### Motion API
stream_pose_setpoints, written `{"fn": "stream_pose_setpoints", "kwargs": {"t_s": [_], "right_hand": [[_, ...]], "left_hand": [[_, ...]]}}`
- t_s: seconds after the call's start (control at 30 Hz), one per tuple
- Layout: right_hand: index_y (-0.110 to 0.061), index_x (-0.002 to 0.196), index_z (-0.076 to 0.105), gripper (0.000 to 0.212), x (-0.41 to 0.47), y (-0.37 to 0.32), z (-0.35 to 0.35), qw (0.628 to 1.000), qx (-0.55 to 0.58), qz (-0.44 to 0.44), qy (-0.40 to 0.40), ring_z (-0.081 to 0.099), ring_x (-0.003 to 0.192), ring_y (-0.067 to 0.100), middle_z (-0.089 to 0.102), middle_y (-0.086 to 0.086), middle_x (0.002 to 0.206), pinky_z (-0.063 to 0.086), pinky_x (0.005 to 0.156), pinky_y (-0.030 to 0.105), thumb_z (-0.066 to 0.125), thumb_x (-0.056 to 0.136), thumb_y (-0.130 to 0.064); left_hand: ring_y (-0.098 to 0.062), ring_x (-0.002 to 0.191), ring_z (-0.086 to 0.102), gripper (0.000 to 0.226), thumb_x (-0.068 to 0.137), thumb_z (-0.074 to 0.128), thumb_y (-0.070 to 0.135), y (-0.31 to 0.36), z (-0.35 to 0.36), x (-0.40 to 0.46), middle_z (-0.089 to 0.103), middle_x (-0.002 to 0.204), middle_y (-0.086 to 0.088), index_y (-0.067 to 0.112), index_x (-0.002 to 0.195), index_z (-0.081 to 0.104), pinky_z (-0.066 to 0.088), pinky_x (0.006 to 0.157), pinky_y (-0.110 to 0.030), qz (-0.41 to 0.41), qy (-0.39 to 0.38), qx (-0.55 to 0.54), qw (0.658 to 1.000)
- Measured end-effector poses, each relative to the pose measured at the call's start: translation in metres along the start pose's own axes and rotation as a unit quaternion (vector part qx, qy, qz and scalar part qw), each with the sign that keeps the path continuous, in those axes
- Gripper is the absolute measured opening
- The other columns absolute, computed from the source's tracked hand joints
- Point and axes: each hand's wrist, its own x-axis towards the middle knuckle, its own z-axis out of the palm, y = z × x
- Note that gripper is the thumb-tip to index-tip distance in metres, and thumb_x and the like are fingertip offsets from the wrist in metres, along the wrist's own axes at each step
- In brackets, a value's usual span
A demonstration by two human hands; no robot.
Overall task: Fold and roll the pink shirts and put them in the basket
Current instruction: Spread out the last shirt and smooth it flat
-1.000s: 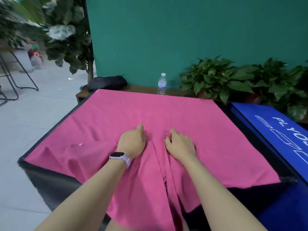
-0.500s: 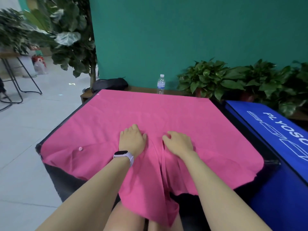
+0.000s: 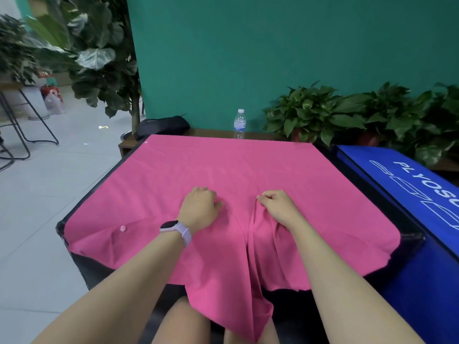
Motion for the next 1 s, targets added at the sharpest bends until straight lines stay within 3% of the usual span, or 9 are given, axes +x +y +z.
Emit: {"fn": "stream_pose_setpoints", "kwargs": {"t_s": [0.1,0.2,0.3,0.4,0.57,0.73,0.87,1.0], "right_hand": [[-0.01,0.066,0.049,0.039,-0.003,0.002,0.006,0.998,-0.059,-0.023,0.022,0.046,0.062,0.021,0.044,-0.004,0.056,0.035,0.061,0.035,0.059,0.098,-0.031],[-0.016,0.073,0.051,0.034,-0.009,0.003,0.016,0.986,-0.152,-0.033,0.054,0.057,0.071,0.03,0.054,-0.003,0.061,0.038,0.06,0.035,0.052,0.098,-0.04],[-0.021,0.075,0.048,0.03,-0.008,0.003,0.019,0.984,-0.164,-0.035,0.068,0.061,0.079,0.033,0.061,-0.002,0.069,0.036,0.062,0.035,0.048,0.1,-0.038],[-0.021,0.087,0.056,0.024,-0.006,0.004,0.021,0.978,-0.188,-0.038,0.085,0.064,0.087,0.036,0.071,0.005,0.088,0.036,0.063,0.037,0.046,0.1,-0.037],[-0.021,0.092,0.059,0.024,-0.005,0.0,0.024,0.969,-0.226,-0.044,0.091,0.065,0.089,0.039,0.072,0.008,0.093,0.032,0.062,0.038,0.045,0.101,-0.037],[-0.023,0.093,0.06,0.025,-0.006,0.0,0.025,0.968,-0.234,-0.051,0.076,0.065,0.089,0.037,0.071,0.002,0.085,0.034,0.062,0.038,0.045,0.102,-0.042],[-0.017,0.078,0.059,0.031,0.022,-0.014,0.006,0.987,-0.134,-0.08,-0.036,0.061,0.081,0.031,0.06,0.001,0.069,0.049,0.072,0.041,0.053,0.101,-0.036],[-0.018,0.085,0.069,0.023,0.076,-0.031,-0.007,0.984,-0.083,-0.154,0.016,0.061,0.079,0.023,0.068,-0.003,0.077,0.048,0.075,0.038,0.057,0.101,-0.029]], "left_hand": [[-0.039,0.093,0.061,0.03,0.103,0.049,0.036,-0.003,-0.005,-0.001,0.069,0.092,-0.012,0.011,0.092,0.063,0.049,0.074,-0.043,-0.022,0.037,-0.123,0.991],[-0.038,0.091,0.063,0.027,0.104,0.045,0.042,0.0,-0.016,0.012,0.071,0.092,-0.008,0.022,0.103,0.063,0.048,0.068,-0.041,0.002,0.095,-0.097,0.991],[-0.039,0.086,0.064,0.03,0.104,0.043,0.045,-0.002,-0.037,0.051,0.071,0.088,-0.008,0.023,0.103,0.063,0.051,0.068,-0.042,0.046,0.128,-0.061,0.989],[-0.039,0.085,0.065,0.033,0.105,0.041,0.046,-0.013,-0.051,0.096,0.071,0.09,-0.01,0.022,0.104,0.064,0.052,0.069,-0.042,0.001,0.148,-0.035,0.988],[-0.041,0.085,0.065,0.031,0.105,0.036,0.032,-0.026,0.014,0.1,0.07,0.094,-0.019,0.012,0.104,0.06,0.034,0.064,-0.037,-0.072,0.079,0.016,0.994],[-0.041,0.082,0.064,0.032,0.104,0.035,0.032,-0.038,0.034,0.104,0.069,0.09,-0.017,0.012,0.096,0.059,0.033,0.063,-0.036,-0.045,0.08,0.029,0.995],[-0.04,0.079,0.064,0.025,0.103,0.037,0.029,-0.037,0.038,0.105,0.069,0.086,-0.016,0.017,0.086,0.051,0.033,0.062,-0.036,-0.047,0.093,0.034,0.994],[-0.04,0.077,0.062,0.024,0.102,0.036,0.028,-0.04,0.041,0.109,0.068,0.085,-0.016,0.019,0.082,0.044,0.031,0.062,-0.036,-0.06,0.098,0.023,0.993]]}}
